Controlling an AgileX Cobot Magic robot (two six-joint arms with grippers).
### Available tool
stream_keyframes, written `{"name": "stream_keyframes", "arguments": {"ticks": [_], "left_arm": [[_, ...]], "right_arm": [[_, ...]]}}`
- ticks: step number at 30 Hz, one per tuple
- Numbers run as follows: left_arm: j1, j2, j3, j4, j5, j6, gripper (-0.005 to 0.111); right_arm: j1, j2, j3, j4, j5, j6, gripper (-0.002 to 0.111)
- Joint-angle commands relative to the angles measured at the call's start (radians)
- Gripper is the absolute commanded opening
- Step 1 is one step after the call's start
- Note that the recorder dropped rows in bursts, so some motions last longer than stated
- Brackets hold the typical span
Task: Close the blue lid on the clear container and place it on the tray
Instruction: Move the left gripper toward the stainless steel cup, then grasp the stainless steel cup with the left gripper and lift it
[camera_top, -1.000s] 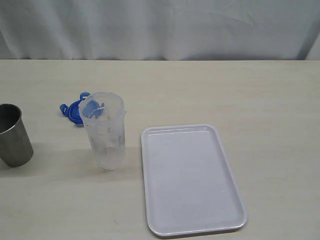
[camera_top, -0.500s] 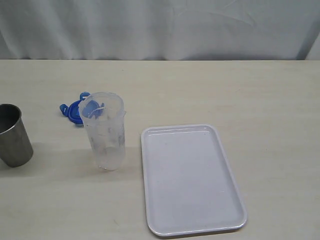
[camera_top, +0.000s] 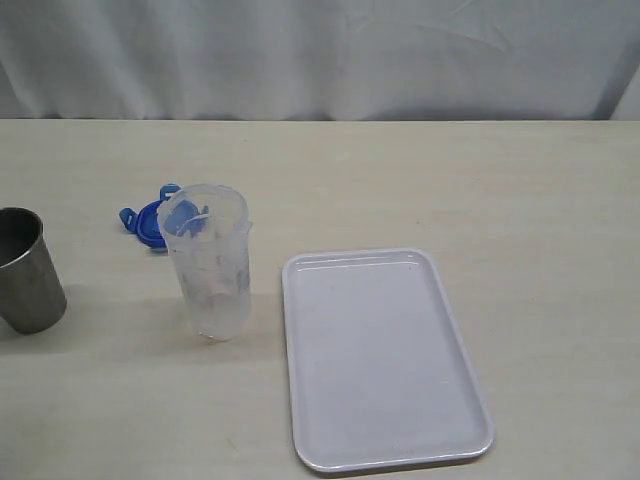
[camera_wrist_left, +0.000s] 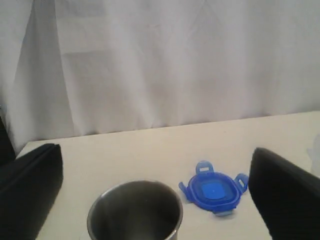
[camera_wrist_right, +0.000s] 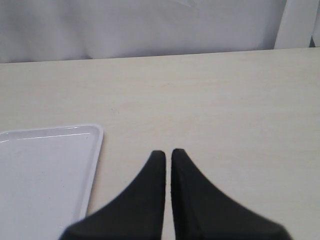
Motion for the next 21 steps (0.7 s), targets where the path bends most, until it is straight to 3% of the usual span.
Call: {"name": "stream_keyframes", "arguments": {"ticks": [1, 7, 11, 21], "left_arm": [[0.002, 0.186, 0.003, -0.031, -0.151, 0.013, 0.101], [0.002, 0.430, 0.003, -0.042, -0.200, 0.048, 0.101], [0.002, 0.551, 0.003, -0.121, -0.299, 0.058, 0.101], [0.002, 0.791, 0.003, -0.087, -0.505, 0.009, 0.101]], "right_arm": [[0.000, -0.005, 0.003, 0.002, -0.004, 0.002, 0.004], [0.000, -0.005, 0.003, 0.002, -0.004, 0.002, 0.004], [0.000, -0.005, 0.003, 0.002, -0.004, 0.002, 0.004], [0.000, -0.005, 0.003, 0.002, -0.004, 0.002, 0.004]]}}
